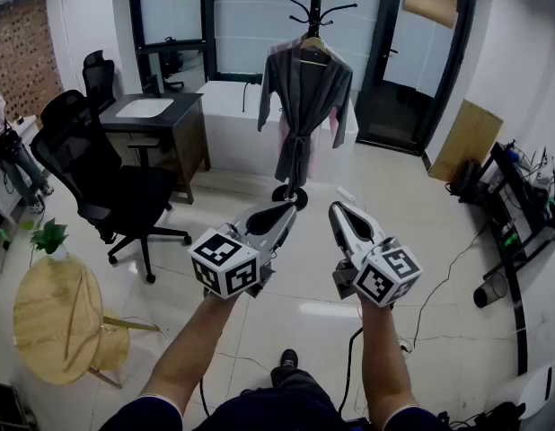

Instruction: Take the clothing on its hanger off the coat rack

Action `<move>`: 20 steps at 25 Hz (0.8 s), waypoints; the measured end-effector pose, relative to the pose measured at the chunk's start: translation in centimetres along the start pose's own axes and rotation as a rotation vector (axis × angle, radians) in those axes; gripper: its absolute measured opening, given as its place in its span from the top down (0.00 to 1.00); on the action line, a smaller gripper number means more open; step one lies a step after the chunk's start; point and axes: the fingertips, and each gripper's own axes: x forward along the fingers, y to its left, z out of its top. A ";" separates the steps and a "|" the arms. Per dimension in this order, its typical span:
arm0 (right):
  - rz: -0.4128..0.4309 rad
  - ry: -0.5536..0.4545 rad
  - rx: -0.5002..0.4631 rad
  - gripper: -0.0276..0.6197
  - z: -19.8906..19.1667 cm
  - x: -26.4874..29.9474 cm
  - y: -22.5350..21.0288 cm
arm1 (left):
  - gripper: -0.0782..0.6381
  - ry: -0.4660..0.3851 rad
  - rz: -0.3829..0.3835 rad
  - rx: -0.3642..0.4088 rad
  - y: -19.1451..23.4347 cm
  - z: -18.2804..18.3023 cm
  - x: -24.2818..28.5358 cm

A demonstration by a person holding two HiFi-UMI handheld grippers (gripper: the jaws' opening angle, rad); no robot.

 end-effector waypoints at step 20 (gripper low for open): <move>0.049 -0.047 -0.004 0.95 2.4 5.2 -14.5 | 0.87 -0.030 0.043 0.034 7.1 0.0 14.3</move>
